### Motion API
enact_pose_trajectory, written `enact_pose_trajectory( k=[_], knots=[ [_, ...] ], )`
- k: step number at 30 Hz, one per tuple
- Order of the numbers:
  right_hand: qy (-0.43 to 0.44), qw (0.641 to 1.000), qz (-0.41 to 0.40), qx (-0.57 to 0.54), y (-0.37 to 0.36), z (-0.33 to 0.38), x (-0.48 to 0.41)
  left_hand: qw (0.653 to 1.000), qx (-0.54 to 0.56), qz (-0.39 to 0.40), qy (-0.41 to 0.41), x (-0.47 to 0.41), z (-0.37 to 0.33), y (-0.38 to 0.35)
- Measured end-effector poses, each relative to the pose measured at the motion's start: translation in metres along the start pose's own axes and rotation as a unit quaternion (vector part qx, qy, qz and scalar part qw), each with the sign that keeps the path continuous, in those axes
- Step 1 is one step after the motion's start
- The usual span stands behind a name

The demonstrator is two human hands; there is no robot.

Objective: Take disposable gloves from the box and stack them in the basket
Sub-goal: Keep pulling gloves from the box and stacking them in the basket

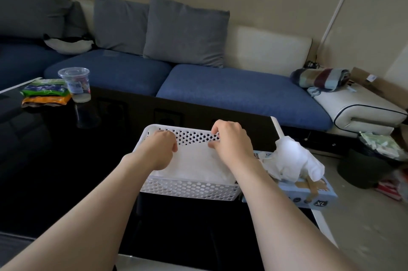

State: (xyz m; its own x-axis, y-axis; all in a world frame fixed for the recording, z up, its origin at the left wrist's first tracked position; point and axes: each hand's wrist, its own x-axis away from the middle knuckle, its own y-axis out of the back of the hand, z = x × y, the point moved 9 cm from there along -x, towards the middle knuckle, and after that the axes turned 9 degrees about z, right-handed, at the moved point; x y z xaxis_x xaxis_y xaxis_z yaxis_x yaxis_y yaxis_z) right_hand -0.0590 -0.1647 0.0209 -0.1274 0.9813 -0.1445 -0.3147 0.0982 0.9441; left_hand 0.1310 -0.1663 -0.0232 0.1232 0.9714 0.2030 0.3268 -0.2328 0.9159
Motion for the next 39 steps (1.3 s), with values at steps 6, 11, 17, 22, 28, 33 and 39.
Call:
enact_pose_trajectory(
  k=[6,11,17,22,28,33,39],
  knots=[
    [-0.020,0.999,0.033,0.002,0.002,0.009,0.000,0.998,-0.053,0.028,0.033,0.001,0.009,-0.007],
    [-0.048,0.980,0.168,0.091,-0.014,0.012,0.011,0.988,-0.146,0.019,0.041,0.008,-0.008,-0.002],
    [-0.036,0.990,0.082,0.110,-0.001,0.004,0.008,0.985,-0.128,0.113,0.025,0.012,-0.013,-0.019],
    [-0.002,0.990,0.036,0.133,0.001,0.008,0.003,0.982,-0.112,0.148,0.044,0.014,-0.008,-0.022],
    [0.015,0.991,0.123,0.059,-0.013,0.020,0.008,0.978,-0.117,0.167,0.036,0.012,-0.014,-0.027],
    [-0.005,0.988,0.084,0.129,-0.006,0.006,0.006,0.972,-0.134,0.186,0.050,0.009,-0.013,-0.036],
    [0.012,0.996,0.018,0.087,0.009,0.001,0.007,0.987,-0.115,0.102,0.034,0.006,-0.029,-0.023]
  ],
)
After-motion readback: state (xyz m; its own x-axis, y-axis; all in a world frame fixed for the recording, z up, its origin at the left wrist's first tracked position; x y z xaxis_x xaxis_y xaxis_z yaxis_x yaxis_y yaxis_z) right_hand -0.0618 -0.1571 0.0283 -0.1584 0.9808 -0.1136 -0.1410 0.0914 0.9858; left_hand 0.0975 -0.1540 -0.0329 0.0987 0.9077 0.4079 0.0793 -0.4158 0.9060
